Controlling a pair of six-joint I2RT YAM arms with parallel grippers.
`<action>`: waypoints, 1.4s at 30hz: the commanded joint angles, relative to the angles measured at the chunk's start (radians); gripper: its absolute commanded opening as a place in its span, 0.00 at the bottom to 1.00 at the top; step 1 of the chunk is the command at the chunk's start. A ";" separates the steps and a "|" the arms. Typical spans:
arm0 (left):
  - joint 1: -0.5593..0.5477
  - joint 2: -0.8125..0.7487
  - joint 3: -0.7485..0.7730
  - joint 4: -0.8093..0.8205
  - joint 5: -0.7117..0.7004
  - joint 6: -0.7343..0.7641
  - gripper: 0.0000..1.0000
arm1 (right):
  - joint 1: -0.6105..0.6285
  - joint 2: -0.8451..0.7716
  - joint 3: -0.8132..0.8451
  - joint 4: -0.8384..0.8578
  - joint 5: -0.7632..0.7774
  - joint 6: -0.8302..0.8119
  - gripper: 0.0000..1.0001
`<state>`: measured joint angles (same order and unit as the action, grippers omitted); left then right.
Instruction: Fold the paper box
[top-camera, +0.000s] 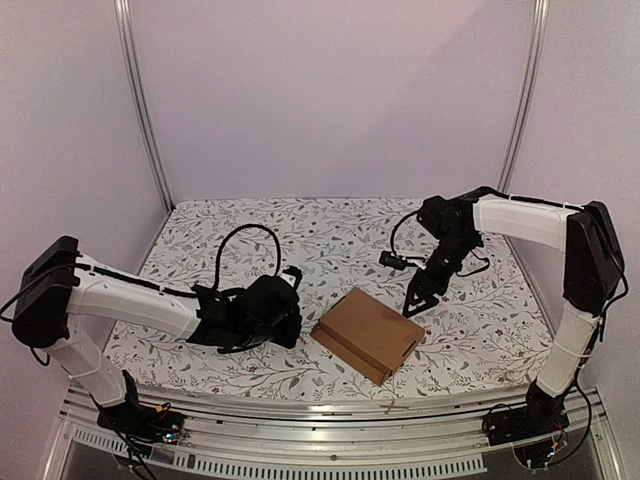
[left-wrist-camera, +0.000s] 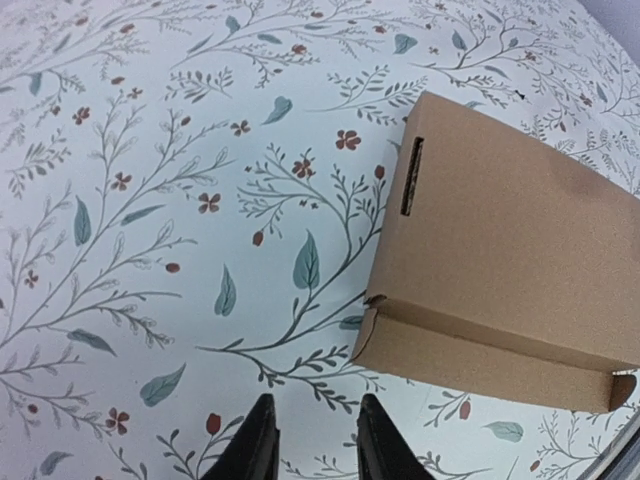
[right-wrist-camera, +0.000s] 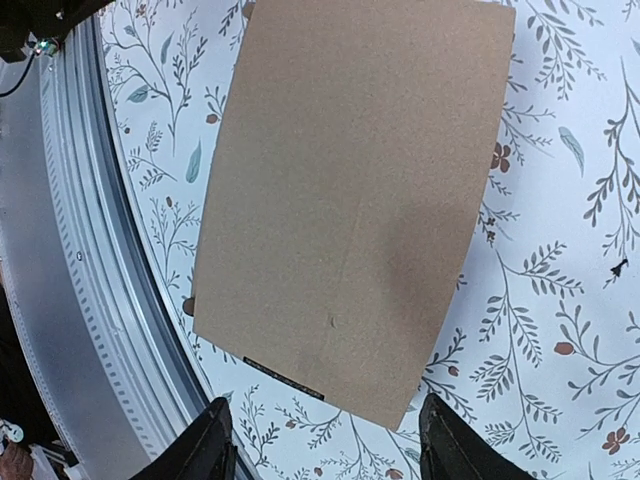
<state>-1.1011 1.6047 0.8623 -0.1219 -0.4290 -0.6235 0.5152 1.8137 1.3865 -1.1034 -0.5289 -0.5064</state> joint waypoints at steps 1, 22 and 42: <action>-0.030 -0.015 -0.103 0.187 0.050 0.086 0.20 | 0.000 0.042 0.011 0.075 0.022 0.027 0.60; 0.013 0.212 0.008 0.227 0.110 0.255 0.02 | 0.041 0.150 0.000 0.118 0.050 0.091 0.60; 0.056 0.231 -0.052 0.304 0.174 0.259 0.01 | 0.042 0.174 -0.001 0.117 0.040 0.094 0.60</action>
<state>-1.0702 1.8088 0.8104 0.1486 -0.2844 -0.3801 0.5499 1.9617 1.3865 -0.9974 -0.4915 -0.4225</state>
